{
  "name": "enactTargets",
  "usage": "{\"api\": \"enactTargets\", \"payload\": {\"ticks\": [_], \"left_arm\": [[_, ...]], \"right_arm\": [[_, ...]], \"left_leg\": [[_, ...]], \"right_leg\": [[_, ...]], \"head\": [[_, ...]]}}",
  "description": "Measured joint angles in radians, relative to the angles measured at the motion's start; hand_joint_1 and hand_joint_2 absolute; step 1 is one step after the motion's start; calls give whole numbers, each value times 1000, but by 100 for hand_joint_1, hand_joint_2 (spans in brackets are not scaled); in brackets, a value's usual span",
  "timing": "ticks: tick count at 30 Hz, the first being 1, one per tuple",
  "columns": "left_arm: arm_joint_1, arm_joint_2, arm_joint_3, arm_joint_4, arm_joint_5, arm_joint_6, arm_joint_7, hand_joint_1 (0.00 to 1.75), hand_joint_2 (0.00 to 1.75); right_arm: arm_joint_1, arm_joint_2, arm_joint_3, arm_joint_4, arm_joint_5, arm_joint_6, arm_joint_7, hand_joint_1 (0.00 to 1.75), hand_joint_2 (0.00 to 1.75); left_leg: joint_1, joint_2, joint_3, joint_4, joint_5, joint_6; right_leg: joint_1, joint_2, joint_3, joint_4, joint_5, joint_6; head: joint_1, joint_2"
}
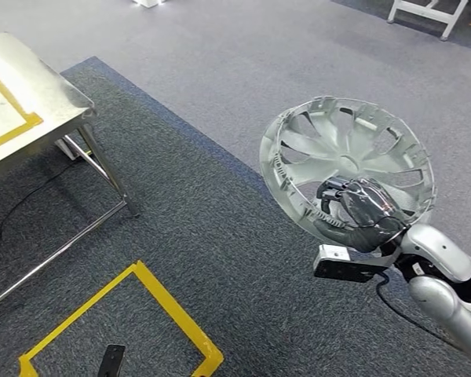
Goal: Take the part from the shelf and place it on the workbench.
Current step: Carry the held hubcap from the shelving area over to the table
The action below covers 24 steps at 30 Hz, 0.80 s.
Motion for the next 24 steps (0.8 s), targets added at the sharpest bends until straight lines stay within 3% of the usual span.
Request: {"api": "enactTargets", "payload": {"ticks": [1, 2, 5, 7, 9, 11, 14, 18, 20, 21, 24], "left_arm": [[1, 0, 0, 0, 0, -1, 1, 0, 175], [1, 0, 0, 0, 0, -1, 1, 0, 175], [-1, 1, 0, 0, -2, -3, 1, 0, 175], [-4, 1, 0, 0, -5, -6, 1, 0, 175], [-4, 1, -1, 0, -6, -8, 2, 0, 175], [-3, 2, -1, 0, -8, -9, 2, 0, 175], [-6, 2, -2, 0, -10, -9, 2, 0, 175], [-6, 2, -2, 0, -10, -9, 2, 0, 175], [-7, 1, -2, 0, -12, -11, 2, 0, 175], [-7, 1, -3, 0, -14, -12, 2, 0, 175], [-7, -1, -8, 0, -19, -20, 4, 0, 175]], "right_arm": [[0, -1, -1, 0, -1, 1, 0, 175, 175], [0, -2, -2, -1, -3, 2, -1, 175, 175], [-3, -5, -5, -5, -9, 4, -3, 175, 175], [-6, -7, -5, -6, -11, 7, -3, 175, 175], [-8, -8, -5, -7, -12, 8, -4, 175, 175], [-10, -9, -6, -9, -12, 8, -5, 175, 175], [-13, -12, -6, -10, -13, 10, -6, 175, 175], [-13, -12, -6, -10, -13, 10, -6, 175, 175], [-13, -12, -6, -10, -13, 11, -6, 175, 175], [-14, -12, -5, -10, -13, 13, -7, 175, 175], [-22, -14, 0, -10, -14, 22, -10, 175, 175]], "left_leg": [[2, 2, -8, 20, 2, -2], [3, 5, 2, 0, 23, -2], [-1, 34, 94, -188, 111, 8], [-8, 50, 121, -249, 118, 17], [-9, 39, 124, -258, 115, 26], [-5, 25, 131, -268, 120, 38], [-1, 14, 135, -273, 123, 50], [-1, 12, 135, -273, 123, 50], [-2, 8, 135, -273, 122, 50], [-3, -3, 136, -272, 122, 51], [-8, -57, 128, -258, 116, 42]], "right_leg": [[0, -7, 1, 0, -1, 0], [0, -13, 3, 0, -2, 0], [3, -32, 10, 1, -7, 6], [7, -44, 10, 1, -10, 14], [8, -57, 13, -3, -12, 24], [6, -42, 7, 16, -31, 32], [4, -4, -28, 88, -75, 34], [4, -1, -34, 101, -81, 34], [4, 4, -60, 153, -103, 35], [4, 7, -79, 180, -98, 35], [1, 48, -37, 63, -16, 31]], "head": [[0, 0], [0, 0], [0, 0], [1, 0], [2, 0], [3, 0], [7, 0], [8, 0], [9, 0], [9, 0], [8, 0]]}}
